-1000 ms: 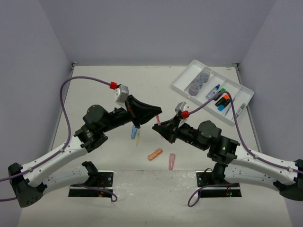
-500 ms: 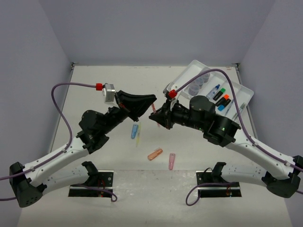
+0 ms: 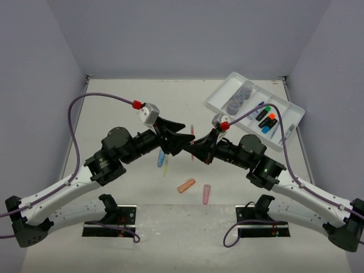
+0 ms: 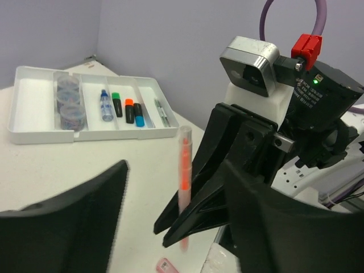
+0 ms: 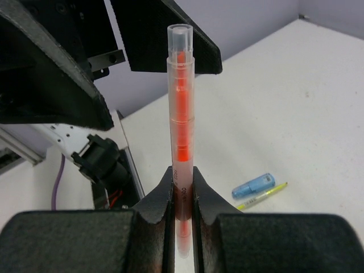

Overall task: Sort the stationery into containers
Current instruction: Close the pen cap on the pen, then place the pen in the storage box, then pick up the pen from the center of the board, then pick up the pen cap from the center of the board.

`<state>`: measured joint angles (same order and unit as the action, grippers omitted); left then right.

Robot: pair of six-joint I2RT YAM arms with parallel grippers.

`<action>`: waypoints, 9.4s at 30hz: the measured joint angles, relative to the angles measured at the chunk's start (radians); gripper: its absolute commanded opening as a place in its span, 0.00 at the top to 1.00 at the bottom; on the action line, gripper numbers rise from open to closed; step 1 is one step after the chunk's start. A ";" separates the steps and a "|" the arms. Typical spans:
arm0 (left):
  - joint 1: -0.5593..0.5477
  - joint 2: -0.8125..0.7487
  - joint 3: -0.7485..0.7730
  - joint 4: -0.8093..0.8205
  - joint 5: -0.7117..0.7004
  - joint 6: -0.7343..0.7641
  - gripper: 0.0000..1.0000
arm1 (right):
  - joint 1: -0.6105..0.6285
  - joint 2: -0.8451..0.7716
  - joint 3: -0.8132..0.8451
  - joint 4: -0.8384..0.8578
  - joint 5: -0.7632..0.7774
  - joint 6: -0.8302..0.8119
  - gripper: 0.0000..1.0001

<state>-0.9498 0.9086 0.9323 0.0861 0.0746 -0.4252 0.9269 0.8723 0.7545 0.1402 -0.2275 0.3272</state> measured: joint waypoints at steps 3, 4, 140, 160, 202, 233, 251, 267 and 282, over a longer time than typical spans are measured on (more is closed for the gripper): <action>-0.001 -0.028 0.022 -0.031 -0.001 0.020 0.08 | -0.002 -0.045 -0.047 0.061 0.000 0.033 1.00; -0.001 -0.036 0.029 -0.035 -0.002 0.024 0.08 | -0.002 -0.054 -0.058 0.068 0.000 0.039 1.00; 0.232 -0.024 -0.067 -0.896 -0.803 -0.232 0.00 | -1.224 0.887 0.506 -0.629 0.498 0.085 0.52; 0.224 0.137 -0.068 -0.752 -0.538 -0.183 0.11 | -0.517 0.351 0.057 -0.500 0.424 0.180 0.45; 0.041 0.713 -0.027 -0.556 -0.495 -0.263 0.77 | -0.519 0.179 -0.042 -0.379 0.157 0.158 0.60; 0.039 0.141 0.108 -0.682 -0.585 -0.208 1.00 | -0.468 0.193 -0.061 -0.364 0.151 0.153 0.60; 0.039 -0.421 -0.164 -0.720 -0.467 -0.041 1.00 | 0.109 0.613 0.186 -0.583 0.443 0.247 0.66; 0.039 -0.454 -0.173 -0.707 -0.466 -0.041 1.00 | 0.161 0.703 0.239 -0.659 0.416 -0.047 0.68; 0.039 -0.457 -0.173 -0.702 -0.465 -0.041 1.00 | 0.167 0.772 0.249 -0.625 0.362 -0.073 0.64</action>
<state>-0.9112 0.4519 0.7589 -0.6159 -0.3908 -0.4660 1.0943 1.6444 1.0039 -0.4844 0.1349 0.2542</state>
